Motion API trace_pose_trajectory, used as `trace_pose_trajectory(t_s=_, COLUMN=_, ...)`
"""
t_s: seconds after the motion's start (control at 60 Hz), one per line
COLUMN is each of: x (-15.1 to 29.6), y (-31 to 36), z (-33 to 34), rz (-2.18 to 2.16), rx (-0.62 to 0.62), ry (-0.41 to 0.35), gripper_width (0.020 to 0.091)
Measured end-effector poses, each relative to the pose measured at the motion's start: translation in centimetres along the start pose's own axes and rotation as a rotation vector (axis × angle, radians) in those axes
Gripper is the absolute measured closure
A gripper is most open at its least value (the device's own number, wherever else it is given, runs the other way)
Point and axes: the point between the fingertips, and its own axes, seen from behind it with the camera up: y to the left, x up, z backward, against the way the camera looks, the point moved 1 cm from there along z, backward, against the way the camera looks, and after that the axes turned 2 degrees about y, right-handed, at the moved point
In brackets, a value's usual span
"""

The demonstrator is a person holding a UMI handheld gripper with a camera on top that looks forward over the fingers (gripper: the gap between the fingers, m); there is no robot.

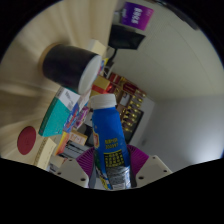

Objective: Pour water

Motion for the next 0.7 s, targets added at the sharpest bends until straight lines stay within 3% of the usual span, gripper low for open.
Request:
trace_pose_trajectory(t_s=0.15, x=2.6, y=-0.7, z=-0.5, rz=0.185, rx=-0.059, ry=-0.066, gripper_width=0.0630)
trace_pose_trajectory(t_s=0.433, x=1.4, y=-2.3, z=-1.8, rz=0.138, rx=-0.065, ry=-0.074, gripper_width=0.0631)
trace_pose_trajectory(t_s=0.517, x=-2.1, y=-2.6, z=-1.3, rz=-0.325, rx=-0.047, ry=0.023, gripper_width=0.0634)
trace_pose_trajectory(t_s=0.583, x=-4.1, y=-1.0, z=-2.0, rz=-0.857, rx=0.052, ry=0.089, gripper_width=0.0631)
trace_pose_trajectory(t_s=0.683, x=-2.6, y=2.1, z=-0.8, rz=-1.694, rx=0.239, ry=0.099, gripper_width=0.0629)
trace_pose_trajectory(t_s=0.7, x=-3.0, y=3.9, z=0.4, rz=-1.832, rx=0.217, ry=0.085, gripper_width=0.0629)
